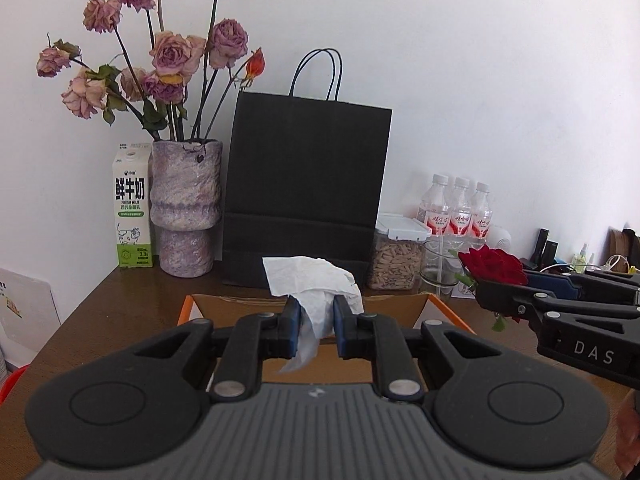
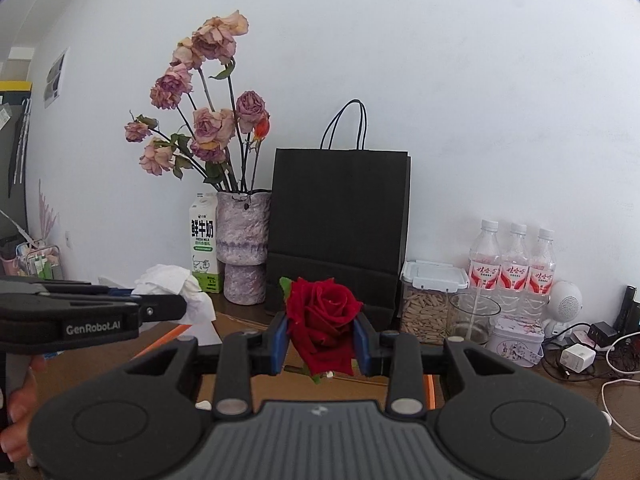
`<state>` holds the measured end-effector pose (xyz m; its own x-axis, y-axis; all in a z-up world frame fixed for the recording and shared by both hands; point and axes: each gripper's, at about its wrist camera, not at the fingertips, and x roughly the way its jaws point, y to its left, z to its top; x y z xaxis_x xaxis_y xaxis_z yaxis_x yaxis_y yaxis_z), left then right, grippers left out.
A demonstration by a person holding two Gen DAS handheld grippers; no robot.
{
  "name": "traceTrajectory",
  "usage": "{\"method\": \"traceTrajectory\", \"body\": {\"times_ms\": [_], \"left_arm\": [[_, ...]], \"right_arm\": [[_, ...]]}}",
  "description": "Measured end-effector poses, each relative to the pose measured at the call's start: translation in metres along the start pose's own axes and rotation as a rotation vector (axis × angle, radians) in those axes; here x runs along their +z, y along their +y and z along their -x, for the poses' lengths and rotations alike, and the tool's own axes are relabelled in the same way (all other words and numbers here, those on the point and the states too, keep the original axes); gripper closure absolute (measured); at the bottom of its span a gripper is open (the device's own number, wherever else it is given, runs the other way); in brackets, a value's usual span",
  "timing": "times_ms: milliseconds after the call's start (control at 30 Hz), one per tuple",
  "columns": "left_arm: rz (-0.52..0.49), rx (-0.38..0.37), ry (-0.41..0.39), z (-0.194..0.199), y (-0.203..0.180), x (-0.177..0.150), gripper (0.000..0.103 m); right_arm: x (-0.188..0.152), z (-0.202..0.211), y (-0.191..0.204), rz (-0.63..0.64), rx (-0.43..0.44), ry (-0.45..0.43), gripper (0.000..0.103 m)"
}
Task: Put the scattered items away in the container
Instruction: 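Carry the tissue and rose into the cardboard box and open both tools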
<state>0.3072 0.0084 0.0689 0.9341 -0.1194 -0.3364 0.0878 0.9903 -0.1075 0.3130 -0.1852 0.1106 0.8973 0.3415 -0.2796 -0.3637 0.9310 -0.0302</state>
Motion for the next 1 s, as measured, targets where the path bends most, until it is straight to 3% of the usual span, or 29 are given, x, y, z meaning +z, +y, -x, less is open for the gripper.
{"method": "traceTrajectory", "body": {"times_ms": [267, 500, 900, 1000], "left_arm": [[0.015, 0.034, 0.111, -0.04, 0.014, -0.015, 0.086], [0.009, 0.051, 0.16, -0.051, 0.015, -0.022, 0.086], [0.005, 0.057, 0.193, -0.055, 0.015, -0.026, 0.085], [-0.004, 0.07, 0.189, -0.054, 0.014, -0.026, 0.077]], "right_arm": [[-0.02, -0.046, -0.015, -0.024, 0.03, 0.125, 0.071], [-0.036, -0.063, -0.018, -0.033, 0.037, 0.202, 0.071], [-0.041, -0.069, -0.017, -0.042, 0.037, 0.244, 0.07], [-0.041, -0.069, -0.017, -0.04, 0.037, 0.25, 0.067]]}}
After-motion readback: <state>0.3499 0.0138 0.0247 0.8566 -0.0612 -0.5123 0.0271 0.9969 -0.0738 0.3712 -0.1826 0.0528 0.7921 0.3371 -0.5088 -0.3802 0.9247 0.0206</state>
